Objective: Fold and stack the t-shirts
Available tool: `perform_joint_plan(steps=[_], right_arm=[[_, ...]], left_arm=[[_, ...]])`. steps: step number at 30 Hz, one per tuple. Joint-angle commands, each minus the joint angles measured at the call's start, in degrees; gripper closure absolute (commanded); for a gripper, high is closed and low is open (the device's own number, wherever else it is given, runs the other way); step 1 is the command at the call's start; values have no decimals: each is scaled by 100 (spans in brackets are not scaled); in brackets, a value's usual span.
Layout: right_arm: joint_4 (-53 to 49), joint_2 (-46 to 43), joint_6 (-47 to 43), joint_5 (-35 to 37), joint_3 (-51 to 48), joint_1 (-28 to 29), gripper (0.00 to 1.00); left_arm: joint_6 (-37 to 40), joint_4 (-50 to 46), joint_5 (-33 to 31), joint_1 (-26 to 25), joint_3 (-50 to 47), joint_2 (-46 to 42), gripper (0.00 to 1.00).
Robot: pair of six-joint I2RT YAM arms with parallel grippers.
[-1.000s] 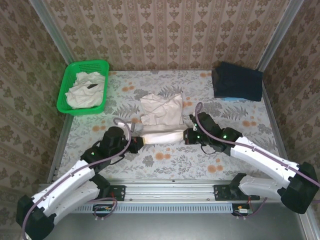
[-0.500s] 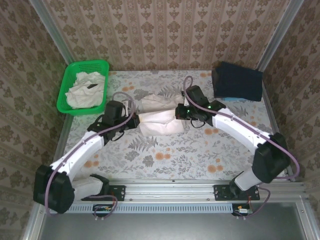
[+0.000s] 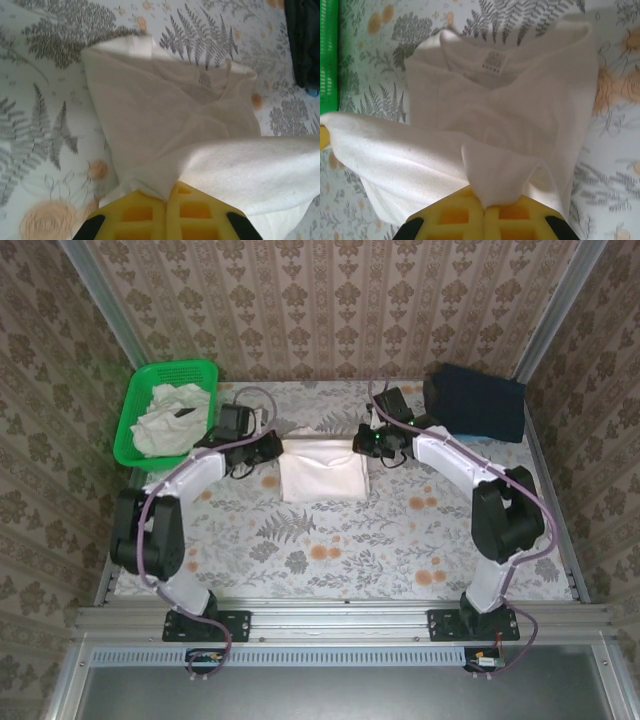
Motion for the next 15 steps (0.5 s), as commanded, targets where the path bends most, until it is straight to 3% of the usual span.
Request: perform_joint_plan(steps=[1,6,8,9,12,15], right_arm=[[-37,442,-180,-337,538,-255,100],[-101,1211,-154,-648,1198,-519,98],[-169,1473,-177,-696,1448,-555,95],[-251,1623,-182,-672,1575,-566,94],[-337,1945,-178,-684,1924,-638,78],[-415,2047,-372,-693,2372,-666,50]], left_arm=[[261,-333,251,105,684,356,100],[439,-953,227,173,1943,1429,98],[478,-1136,318,200,2339,1827,83],[480,-1205,325,210,2509,1996,81],[490,-1309,314,267,2815,2272,71],[549,-1480,200,302,3009,2260,72]])
